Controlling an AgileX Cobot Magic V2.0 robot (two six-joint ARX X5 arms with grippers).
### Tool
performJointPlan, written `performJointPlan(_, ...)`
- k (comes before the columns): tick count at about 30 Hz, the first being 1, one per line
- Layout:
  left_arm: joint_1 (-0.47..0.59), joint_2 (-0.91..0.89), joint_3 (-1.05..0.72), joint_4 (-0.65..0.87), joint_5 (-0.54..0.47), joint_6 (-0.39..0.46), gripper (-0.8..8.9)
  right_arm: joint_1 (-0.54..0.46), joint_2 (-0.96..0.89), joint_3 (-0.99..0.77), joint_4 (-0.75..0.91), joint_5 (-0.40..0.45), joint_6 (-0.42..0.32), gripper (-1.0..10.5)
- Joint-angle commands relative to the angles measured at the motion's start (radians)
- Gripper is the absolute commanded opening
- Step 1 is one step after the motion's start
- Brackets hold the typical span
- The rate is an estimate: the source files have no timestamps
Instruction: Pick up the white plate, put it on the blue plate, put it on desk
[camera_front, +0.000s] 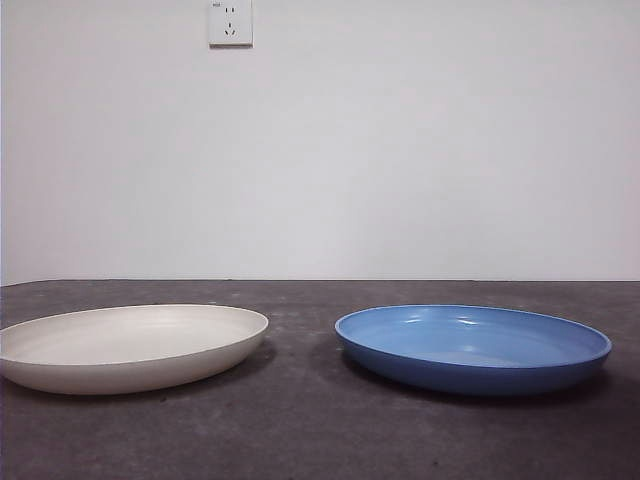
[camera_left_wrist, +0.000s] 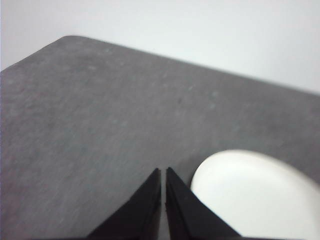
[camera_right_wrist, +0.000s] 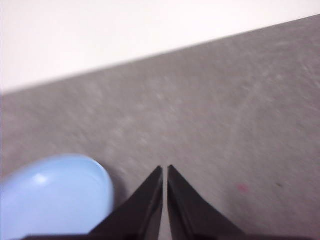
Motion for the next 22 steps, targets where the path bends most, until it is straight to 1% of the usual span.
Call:
performJointPlan(1, -0.007, 0.036, 0.052, 0.049, -0.002, -0.112, 0.17, 0.002, 0.023, 0.076, 0.002, -0.014, 0.098, 0.1)
performJointPlan(4, -0.018, 0.095, 0.111, 0.071, -0.002, -0.153, 0.17, 0.002, 0.077, 0.161, -0.041, -0.034, 0.116, 0.1)
performJointPlan(7, -0.029, 0.172, 0.194, 0.053, 0.002, -0.148, 0.17, 0.002, 0.145, 0.251, -0.09, -0.069, 0.111, 0.1)
performJointPlan(13, -0.05, 0.338, 0.397, -0.006, 0.09, -0.13, 0.17, 0.002, 0.295, 0.416, -0.177, -0.178, 0.097, 0.1)
performJointPlan(16, -0.06, 0.425, 0.498, -0.052, 0.146, -0.117, 0.17, 0.014, 0.375, 0.5, -0.249, -0.239, 0.054, 0.1)
performJointPlan(19, -0.076, 0.503, 0.584, -0.091, 0.206, -0.091, 0.17, 0.044, 0.445, 0.581, -0.324, -0.277, 0.009, 0.1)
performJointPlan(22, -0.104, 0.564, 0.65, -0.105, 0.26, -0.09, 0.17, 0.089, 0.5, 0.658, -0.376, -0.312, -0.037, 0.1)
